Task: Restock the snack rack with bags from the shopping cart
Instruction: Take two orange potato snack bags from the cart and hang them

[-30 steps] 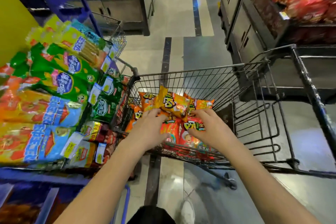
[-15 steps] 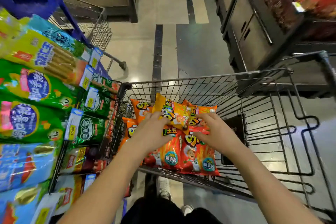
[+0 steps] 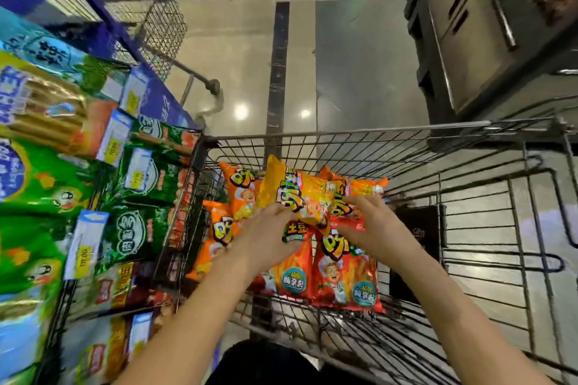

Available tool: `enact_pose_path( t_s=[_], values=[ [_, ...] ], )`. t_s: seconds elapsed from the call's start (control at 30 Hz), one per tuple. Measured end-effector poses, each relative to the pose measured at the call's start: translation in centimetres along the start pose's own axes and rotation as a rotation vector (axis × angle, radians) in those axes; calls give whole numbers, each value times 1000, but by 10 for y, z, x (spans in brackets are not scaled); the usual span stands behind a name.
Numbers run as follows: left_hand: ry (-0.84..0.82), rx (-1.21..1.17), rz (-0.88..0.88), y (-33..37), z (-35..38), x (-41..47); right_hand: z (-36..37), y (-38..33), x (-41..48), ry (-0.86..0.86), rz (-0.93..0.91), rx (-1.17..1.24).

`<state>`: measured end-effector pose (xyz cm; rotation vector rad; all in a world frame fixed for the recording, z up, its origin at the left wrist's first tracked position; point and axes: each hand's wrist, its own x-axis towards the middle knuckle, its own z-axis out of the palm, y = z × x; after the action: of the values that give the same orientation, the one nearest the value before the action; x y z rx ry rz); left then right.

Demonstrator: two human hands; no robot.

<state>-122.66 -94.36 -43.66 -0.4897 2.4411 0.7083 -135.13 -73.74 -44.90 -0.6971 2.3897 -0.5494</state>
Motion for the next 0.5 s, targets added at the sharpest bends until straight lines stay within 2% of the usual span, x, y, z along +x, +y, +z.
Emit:
enact_pose_path(
  t_s=[0.13, 0.27, 0.4, 0.5],
  values=[
    [-34, -259, -136, -6, 31, 23, 1, 20, 18, -25, 3, 12],
    [-48, -665, -372, -8, 63, 52, 8, 41, 39, -63, 13, 6],
    [30, -1046, -589, -12, 88, 90, 18, 55, 55, -75, 31, 21],
    [148, -1330, -675, -21, 109, 119, 28, 66, 65, -64, 35, 20]
  ],
)
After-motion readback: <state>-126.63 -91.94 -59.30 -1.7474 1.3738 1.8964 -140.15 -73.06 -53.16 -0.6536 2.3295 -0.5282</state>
